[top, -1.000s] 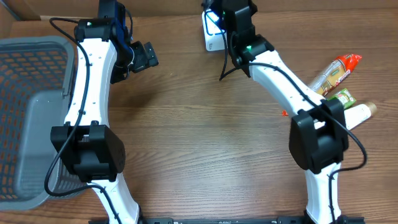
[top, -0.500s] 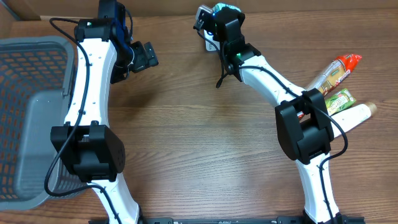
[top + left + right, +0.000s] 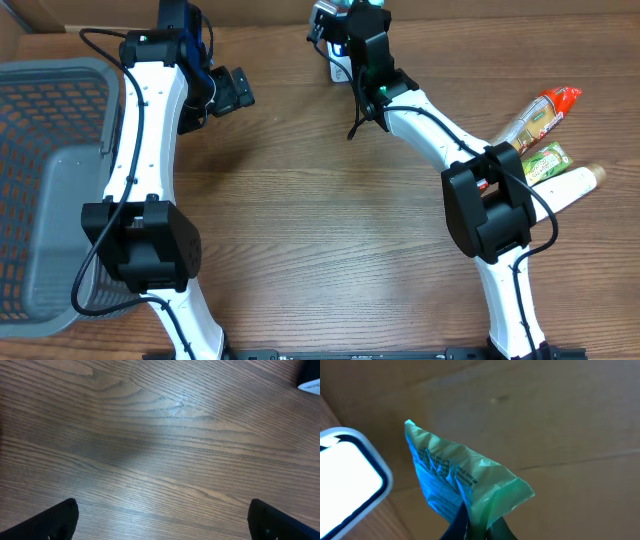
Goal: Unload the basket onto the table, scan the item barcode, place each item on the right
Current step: 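Hold the teal wipes pack in front of the white scanner, then carry the wipes pack right and drop it beside the other items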
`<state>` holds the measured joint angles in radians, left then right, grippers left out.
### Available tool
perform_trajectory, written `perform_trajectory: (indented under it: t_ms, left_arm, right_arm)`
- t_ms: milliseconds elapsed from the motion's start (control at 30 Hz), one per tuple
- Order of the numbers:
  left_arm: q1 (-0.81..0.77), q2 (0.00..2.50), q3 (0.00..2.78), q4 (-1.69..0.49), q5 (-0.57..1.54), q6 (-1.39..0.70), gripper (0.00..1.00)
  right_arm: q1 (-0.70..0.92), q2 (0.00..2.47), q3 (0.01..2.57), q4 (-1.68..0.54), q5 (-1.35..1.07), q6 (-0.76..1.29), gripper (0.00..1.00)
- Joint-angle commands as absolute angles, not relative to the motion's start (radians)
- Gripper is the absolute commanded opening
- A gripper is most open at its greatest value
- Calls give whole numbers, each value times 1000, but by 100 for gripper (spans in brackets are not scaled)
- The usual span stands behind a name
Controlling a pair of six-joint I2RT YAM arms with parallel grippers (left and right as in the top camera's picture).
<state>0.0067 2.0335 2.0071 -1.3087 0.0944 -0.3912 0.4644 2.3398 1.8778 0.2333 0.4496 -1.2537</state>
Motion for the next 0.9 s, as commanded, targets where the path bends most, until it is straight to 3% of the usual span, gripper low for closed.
perform_trajectory:
  t_ms: [0, 700, 867]
  left_arm:
    - [6, 2042, 2004, -1307, 101, -408, 100]
    - [6, 2042, 2004, -1307, 101, -408, 99]
    - [6, 2042, 2004, -1307, 101, -408, 99]
  right_arm:
    - [459, 2398, 1898, 255, 443, -1363, 4]
    - [463, 2397, 1898, 231, 475, -1361, 4]
    - [459, 2319, 1898, 249, 480, -1223, 4]
